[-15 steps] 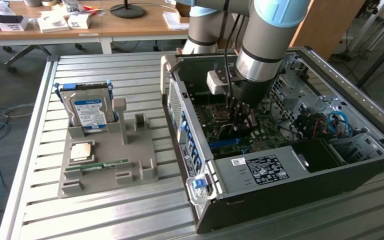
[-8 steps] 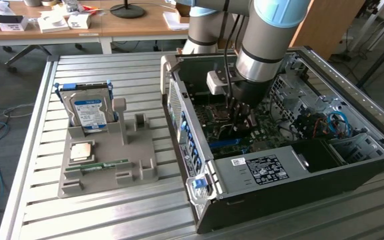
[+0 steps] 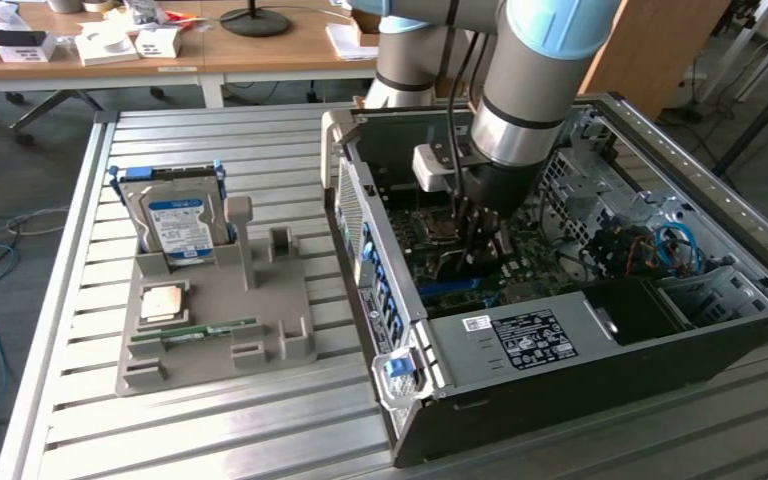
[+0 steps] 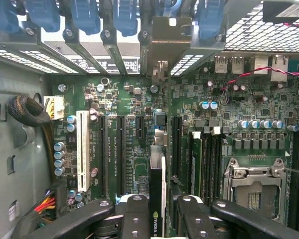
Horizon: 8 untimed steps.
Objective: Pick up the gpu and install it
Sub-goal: 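Insert the gpu into the slot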
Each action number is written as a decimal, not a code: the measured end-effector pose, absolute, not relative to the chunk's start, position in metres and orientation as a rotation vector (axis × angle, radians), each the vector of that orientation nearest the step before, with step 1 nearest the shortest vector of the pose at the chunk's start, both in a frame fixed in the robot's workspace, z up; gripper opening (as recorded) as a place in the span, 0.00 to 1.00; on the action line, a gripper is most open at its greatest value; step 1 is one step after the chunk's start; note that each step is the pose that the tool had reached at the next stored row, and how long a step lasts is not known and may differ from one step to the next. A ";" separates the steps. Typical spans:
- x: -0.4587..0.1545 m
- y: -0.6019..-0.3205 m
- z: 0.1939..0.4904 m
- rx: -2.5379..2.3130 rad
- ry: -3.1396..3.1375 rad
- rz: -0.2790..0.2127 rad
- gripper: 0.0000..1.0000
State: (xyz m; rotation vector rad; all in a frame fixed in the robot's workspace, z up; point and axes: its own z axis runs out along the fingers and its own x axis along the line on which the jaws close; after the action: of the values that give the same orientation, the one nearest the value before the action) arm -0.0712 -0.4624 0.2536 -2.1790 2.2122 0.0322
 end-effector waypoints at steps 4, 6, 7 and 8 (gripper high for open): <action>-0.071 -0.462 0.253 -2.179 2.213 0.032 0.26; -0.071 -0.462 0.253 -2.179 2.213 0.032 0.26; -0.071 -0.462 0.253 -2.179 2.213 0.032 0.26; -0.071 -0.462 0.252 -2.179 2.212 0.032 0.26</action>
State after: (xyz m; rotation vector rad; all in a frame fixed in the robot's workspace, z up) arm -0.0712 -0.4624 0.2522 -2.1791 2.2122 0.0322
